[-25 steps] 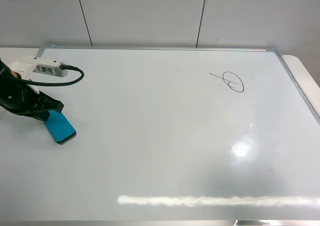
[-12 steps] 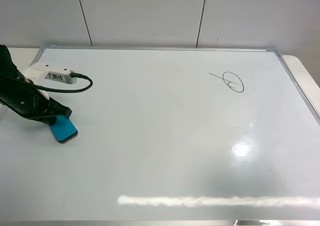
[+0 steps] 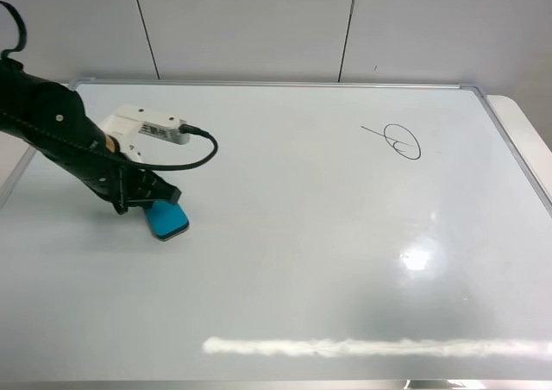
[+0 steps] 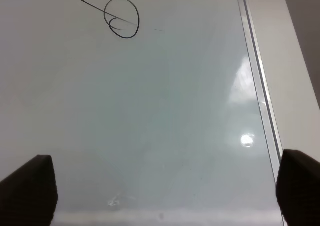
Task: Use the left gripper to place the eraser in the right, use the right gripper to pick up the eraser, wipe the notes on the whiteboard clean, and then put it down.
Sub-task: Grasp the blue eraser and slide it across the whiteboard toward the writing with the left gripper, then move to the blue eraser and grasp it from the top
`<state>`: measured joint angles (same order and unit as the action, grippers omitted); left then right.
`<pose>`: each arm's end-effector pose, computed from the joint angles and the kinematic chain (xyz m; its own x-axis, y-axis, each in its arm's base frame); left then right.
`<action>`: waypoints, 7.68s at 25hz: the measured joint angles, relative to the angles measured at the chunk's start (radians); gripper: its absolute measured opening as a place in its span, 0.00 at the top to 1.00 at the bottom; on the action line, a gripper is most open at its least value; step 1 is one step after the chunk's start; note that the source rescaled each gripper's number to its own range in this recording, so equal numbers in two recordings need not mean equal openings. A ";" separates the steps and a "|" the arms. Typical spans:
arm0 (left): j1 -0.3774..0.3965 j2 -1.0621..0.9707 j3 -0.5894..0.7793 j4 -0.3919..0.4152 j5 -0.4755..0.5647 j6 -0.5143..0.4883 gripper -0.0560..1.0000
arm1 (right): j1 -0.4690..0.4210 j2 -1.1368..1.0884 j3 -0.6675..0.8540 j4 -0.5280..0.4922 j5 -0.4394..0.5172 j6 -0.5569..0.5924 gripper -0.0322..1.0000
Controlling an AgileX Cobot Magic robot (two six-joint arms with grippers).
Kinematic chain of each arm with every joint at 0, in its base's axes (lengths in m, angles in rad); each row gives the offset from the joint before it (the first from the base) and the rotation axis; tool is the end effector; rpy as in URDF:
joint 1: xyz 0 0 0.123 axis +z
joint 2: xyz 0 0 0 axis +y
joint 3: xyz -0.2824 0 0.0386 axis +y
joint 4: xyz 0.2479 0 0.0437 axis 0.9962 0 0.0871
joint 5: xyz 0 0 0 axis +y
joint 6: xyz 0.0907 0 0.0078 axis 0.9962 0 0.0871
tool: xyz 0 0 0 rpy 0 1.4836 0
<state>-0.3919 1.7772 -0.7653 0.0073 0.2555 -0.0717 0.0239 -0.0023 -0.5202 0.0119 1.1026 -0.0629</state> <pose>0.2761 -0.1139 0.1203 -0.8774 0.2927 -0.3801 0.3253 0.9453 -0.0229 -0.0094 0.0007 0.2793 -0.4703 -0.0688 -0.8798 -0.0604 0.9971 -0.0456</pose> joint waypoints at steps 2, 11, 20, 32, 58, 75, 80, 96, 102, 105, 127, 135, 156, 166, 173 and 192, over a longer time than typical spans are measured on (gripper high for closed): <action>-0.067 0.033 -0.040 -0.007 -0.002 -0.013 0.95 | 0.000 0.000 0.000 0.000 0.000 0.000 0.26; -0.297 0.235 -0.374 -0.041 0.137 -0.080 0.95 | 0.000 0.000 0.000 0.000 0.000 0.000 0.26; -0.397 0.389 -0.643 -0.029 0.214 -0.190 0.95 | 0.000 0.000 0.000 0.000 0.000 0.000 0.26; -0.492 0.527 -0.897 -0.021 0.266 -0.269 0.95 | 0.000 0.000 0.000 0.000 0.000 0.000 0.26; -0.503 0.389 -0.960 0.080 0.424 -0.284 0.01 | 0.000 0.000 0.000 0.000 0.000 0.000 0.26; -0.337 0.148 -0.960 0.137 0.599 -0.105 0.00 | 0.000 0.000 0.000 0.000 0.000 0.000 0.26; -0.165 -0.004 -0.960 0.137 0.654 -0.084 0.00 | 0.000 0.000 0.000 0.000 0.000 0.000 0.26; 0.507 -0.546 -0.949 0.155 0.947 0.018 0.00 | 0.000 0.000 0.000 0.000 0.000 0.000 0.26; 0.524 -0.845 -0.805 0.204 0.907 0.014 0.00 | 0.000 0.000 0.000 0.000 0.000 0.000 0.26; 0.524 -1.011 -0.706 0.228 0.887 0.007 0.00 | 0.000 0.000 0.000 0.000 0.000 0.000 0.26; 0.524 -1.750 0.130 0.093 0.813 -0.039 0.00 | 0.000 0.000 0.000 0.000 0.000 0.000 0.26; 0.460 -1.783 0.248 0.051 0.791 -0.042 0.00 | 0.000 0.000 0.000 0.000 0.000 0.000 0.26; 0.391 -1.783 0.249 0.051 0.798 -0.042 0.00 | 0.000 0.000 0.000 0.000 0.000 0.000 0.26; 0.391 -1.783 0.249 0.052 0.798 -0.042 0.00 | 0.000 0.000 0.000 0.000 0.000 0.000 0.26; 0.391 -1.783 0.249 0.052 0.798 -0.042 0.00 | 0.000 0.000 0.000 0.000 0.000 0.000 0.26; 0.391 -1.783 0.249 0.053 0.798 -0.043 0.00 | 0.000 0.000 0.000 0.001 -0.020 0.002 0.26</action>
<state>-0.0006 -0.0055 -0.5161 0.0605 1.0539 -0.1145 0.0239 -0.0023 -0.5202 0.0130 1.0827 -0.0608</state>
